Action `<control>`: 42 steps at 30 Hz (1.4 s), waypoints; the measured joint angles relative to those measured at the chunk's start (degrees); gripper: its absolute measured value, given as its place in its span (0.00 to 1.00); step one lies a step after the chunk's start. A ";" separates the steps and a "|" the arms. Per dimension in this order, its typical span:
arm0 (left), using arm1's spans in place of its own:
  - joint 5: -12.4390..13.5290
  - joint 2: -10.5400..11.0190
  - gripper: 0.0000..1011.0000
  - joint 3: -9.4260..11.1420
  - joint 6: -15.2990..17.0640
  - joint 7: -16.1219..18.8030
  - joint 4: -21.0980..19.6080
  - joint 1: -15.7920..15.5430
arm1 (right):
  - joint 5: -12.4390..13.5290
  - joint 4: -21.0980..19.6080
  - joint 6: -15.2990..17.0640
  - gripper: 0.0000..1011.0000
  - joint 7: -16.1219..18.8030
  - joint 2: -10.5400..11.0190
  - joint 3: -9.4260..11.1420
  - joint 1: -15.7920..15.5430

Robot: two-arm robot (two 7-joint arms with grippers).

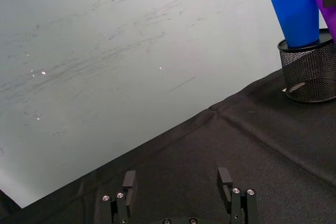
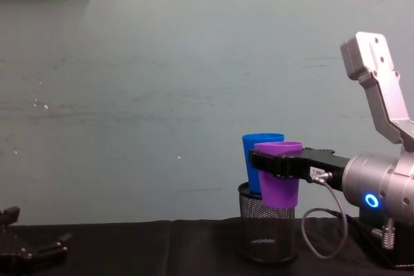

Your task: Pick up one cup with a gripper and tap it against the other cup.

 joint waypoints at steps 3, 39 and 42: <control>0.00 0.00 0.99 0.00 0.00 0.00 0.00 0.00 | 0.00 0.00 0.00 0.72 0.00 0.00 0.00 0.00; 0.00 0.00 0.99 0.00 0.00 0.00 0.00 0.00 | -1.52 -10.19 -7.19 0.72 1.49 3.29 -1.21 -18.24; 0.00 0.00 0.99 0.00 0.00 0.00 0.00 0.00 | -1.93 -9.67 -7.43 0.72 1.54 3.09 -1.40 -18.51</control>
